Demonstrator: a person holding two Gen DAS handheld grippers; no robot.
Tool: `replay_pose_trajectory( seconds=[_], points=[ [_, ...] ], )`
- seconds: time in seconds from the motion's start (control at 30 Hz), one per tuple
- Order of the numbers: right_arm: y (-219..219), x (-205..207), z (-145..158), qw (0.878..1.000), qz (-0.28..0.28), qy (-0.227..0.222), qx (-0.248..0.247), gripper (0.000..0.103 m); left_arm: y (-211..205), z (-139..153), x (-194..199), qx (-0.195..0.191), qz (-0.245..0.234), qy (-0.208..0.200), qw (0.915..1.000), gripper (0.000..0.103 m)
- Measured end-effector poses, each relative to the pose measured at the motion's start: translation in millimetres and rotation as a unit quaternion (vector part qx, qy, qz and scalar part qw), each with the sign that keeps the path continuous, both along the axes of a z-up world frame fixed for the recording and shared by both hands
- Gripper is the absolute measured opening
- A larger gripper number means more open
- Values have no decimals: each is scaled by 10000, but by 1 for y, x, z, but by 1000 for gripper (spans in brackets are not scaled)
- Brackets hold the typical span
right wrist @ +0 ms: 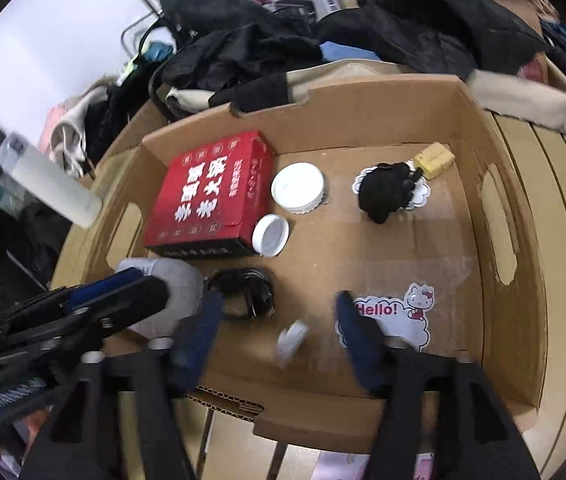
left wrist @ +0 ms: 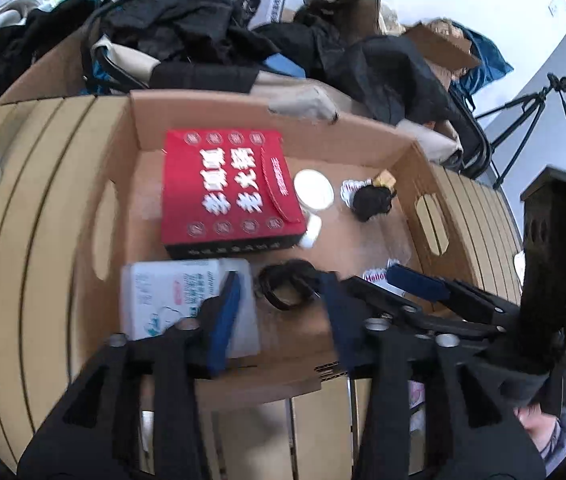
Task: Organize objects
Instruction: 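Drop the cable with the left gripper while the right drops the white case into the tray, then withdraw both grippers from the tray back over the table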
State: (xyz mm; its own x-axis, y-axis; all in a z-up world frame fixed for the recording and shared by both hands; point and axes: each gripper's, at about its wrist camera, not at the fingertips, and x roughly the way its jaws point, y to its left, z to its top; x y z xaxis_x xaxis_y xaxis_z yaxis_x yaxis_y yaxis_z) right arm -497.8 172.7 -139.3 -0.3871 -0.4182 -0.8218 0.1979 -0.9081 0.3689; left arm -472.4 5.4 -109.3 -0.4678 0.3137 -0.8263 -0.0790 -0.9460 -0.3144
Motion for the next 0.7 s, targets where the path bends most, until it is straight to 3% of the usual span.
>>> replay_pose_trajectory(
  seconds=[0.07,0.1,0.23,0.4,0.47,0.7],
  points=[
    [5,0,4,9998,-61,-3,-174,82,-5,6,1,-115,124,99,9998,67],
    [6,2,7,9999,-78,26,-146,82,-6,7,2,-230,170,118,9995,67],
    [4,17,25,9994,66,235,255,82,-1,16,10,-600,41,-5,9982,67],
    [22,41,63,9943,197,570,878,82,1,51,31,-1119,-36,114,9937,82],
    [39,52,83,9909,183,717,1121,82,-3,69,40,-1111,53,204,9936,87],
    [84,100,128,9884,-94,936,1196,82,3,106,95,-1214,255,411,9914,87]
  ],
)
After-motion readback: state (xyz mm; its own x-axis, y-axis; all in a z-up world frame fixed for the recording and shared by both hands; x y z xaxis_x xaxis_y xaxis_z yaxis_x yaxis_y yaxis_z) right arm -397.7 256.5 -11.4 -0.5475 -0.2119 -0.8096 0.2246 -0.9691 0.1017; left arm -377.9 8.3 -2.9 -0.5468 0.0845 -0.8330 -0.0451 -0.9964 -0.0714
